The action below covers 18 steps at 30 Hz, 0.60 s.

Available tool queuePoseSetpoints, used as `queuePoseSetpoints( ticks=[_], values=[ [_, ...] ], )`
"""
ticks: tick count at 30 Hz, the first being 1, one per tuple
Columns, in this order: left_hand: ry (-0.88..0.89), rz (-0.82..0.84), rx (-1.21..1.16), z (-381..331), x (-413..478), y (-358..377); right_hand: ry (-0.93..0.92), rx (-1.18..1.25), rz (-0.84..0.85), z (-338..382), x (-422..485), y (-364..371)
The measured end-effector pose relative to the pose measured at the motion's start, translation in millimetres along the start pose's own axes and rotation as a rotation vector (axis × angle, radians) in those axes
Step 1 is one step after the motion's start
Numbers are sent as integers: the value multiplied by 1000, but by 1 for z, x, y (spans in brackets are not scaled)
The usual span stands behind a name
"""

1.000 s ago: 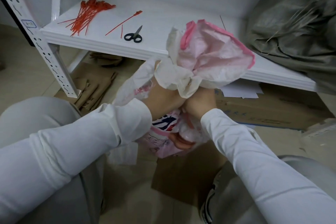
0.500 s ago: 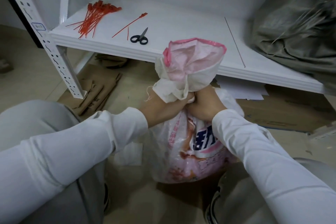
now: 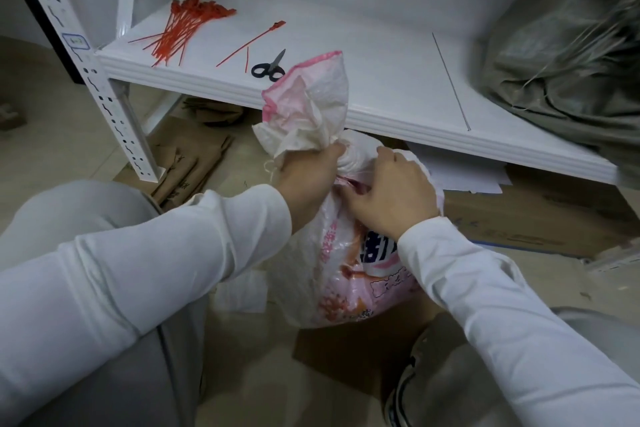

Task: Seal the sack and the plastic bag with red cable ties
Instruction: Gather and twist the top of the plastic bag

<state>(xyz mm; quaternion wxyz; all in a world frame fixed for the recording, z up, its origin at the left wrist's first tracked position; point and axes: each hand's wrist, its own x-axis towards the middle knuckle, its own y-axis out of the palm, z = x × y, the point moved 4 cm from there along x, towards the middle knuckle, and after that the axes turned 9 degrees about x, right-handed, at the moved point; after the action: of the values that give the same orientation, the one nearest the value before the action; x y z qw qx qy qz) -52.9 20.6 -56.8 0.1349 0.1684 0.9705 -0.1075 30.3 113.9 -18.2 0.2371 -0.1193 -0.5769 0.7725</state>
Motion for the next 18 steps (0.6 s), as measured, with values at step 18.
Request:
queuePoseSetpoints(
  ticks=[18],
  values=[
    [446,165,428,-8,-16,11,-2,347,26,-10,20,1]
  ],
)
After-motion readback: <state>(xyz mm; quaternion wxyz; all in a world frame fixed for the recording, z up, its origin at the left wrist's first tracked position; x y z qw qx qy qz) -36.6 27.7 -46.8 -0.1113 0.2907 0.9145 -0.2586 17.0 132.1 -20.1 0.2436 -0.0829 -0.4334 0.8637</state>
